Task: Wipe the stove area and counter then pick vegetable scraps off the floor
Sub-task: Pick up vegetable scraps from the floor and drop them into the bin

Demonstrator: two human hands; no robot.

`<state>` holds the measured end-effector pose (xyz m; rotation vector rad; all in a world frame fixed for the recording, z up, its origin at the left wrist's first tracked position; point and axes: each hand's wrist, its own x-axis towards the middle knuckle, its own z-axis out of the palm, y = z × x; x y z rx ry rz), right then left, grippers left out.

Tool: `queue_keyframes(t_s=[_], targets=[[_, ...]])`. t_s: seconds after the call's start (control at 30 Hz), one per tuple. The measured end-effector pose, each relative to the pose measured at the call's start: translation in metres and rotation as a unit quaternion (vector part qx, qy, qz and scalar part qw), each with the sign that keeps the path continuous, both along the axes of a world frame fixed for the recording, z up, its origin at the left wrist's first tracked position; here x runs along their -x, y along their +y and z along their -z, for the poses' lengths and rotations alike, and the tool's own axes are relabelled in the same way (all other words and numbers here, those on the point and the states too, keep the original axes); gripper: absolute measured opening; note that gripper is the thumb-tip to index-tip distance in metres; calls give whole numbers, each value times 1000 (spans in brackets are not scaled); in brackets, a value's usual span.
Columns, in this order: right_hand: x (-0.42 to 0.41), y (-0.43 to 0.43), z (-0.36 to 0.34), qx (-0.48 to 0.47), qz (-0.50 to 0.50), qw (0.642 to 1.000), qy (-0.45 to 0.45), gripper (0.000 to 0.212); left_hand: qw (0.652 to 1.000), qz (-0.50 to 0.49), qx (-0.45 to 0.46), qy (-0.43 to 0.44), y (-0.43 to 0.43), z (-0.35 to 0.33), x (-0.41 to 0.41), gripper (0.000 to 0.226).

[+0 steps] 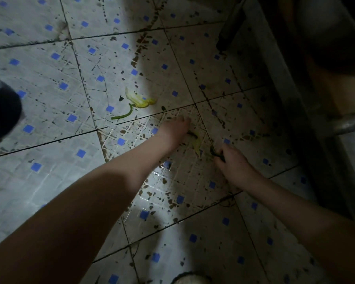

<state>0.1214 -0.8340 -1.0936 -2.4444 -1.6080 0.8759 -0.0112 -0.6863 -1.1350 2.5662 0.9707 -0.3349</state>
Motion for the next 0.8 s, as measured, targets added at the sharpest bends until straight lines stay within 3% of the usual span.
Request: queue_keyframes(t_s=[0.2,0.47,0.7,0.8], targets=[[6,1,-4,-3,-6,1000,-2,8,998,23,-17,54,-5,7,-1,57],[19,13,-4,5,-14,1000,-5,6,987,38,-156,31,-9,0,31,31],[44,33,-11,2,-51,998,-21,11,991,-35,-127,18,3,-18,91,41],[59,45,-16,0,-74,996,-46,12,989,-71,-129,22,9,-27,122,32]])
